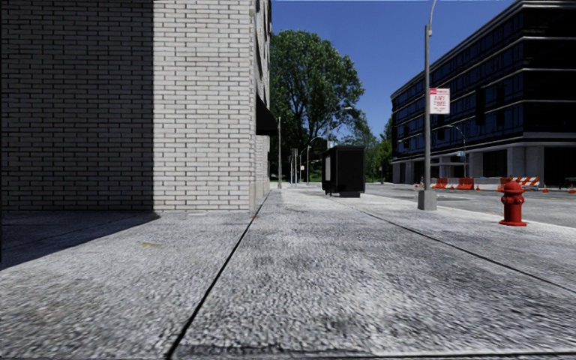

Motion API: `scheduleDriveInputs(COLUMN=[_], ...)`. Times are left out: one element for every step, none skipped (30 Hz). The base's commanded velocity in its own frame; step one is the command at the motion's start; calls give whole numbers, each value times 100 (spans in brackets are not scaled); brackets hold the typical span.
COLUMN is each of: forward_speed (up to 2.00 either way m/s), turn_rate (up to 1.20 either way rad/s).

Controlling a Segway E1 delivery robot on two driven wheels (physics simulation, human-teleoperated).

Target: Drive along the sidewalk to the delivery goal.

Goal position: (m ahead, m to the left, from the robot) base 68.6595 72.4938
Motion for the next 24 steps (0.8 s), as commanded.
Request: scheduleDriveInputs(forward_speed=[200,200,200,200,200,200,200,200,200,200,200,200,200,200,200,200,200,200,200,200,200,200,200,200], turn_rate=[0,0,0,0,0,0,0,0,0,0,0,0,0,0,0,0,0,0,0,0,0,0,0,0])
